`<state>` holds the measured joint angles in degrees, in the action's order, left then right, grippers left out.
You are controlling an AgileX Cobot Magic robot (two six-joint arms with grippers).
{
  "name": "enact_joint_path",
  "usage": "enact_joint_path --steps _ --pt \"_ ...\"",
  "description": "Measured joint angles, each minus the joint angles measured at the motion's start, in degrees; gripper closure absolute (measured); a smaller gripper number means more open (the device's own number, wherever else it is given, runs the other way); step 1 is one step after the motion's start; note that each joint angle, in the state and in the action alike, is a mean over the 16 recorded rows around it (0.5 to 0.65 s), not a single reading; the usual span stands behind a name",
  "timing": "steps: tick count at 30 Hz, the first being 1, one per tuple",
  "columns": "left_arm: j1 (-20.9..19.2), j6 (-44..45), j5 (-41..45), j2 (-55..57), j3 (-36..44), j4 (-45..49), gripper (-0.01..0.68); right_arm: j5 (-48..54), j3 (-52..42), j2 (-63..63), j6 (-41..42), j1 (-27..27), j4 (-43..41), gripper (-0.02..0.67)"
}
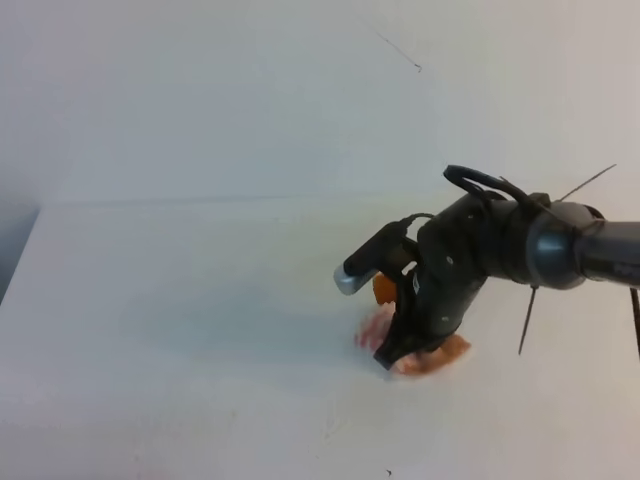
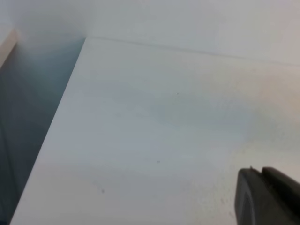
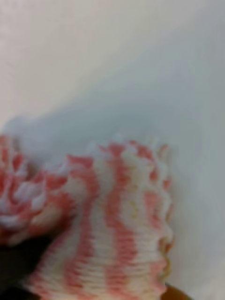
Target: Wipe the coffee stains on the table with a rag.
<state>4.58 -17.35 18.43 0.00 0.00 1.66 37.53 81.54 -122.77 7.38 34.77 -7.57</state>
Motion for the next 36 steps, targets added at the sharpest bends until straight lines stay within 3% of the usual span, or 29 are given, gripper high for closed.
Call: enact_joint_path --steps 15,26,36 --pt "0.0 0.0 0.0 0.0 0.0 0.0 0.674 12.4 21.5 -10.9 1.5 -2.4 -1.0 0.651" --pt "0.0 0.0 0.0 0.0 0.0 0.0 0.674 11.0 23.0 -7.8 1.6 -2.5 0.7 0.651" --pt "0.0 0.0 0.0 0.0 0.0 0.0 0.674 5.4 23.2 -3.5 4.4 -2.4 8.0 0.651"
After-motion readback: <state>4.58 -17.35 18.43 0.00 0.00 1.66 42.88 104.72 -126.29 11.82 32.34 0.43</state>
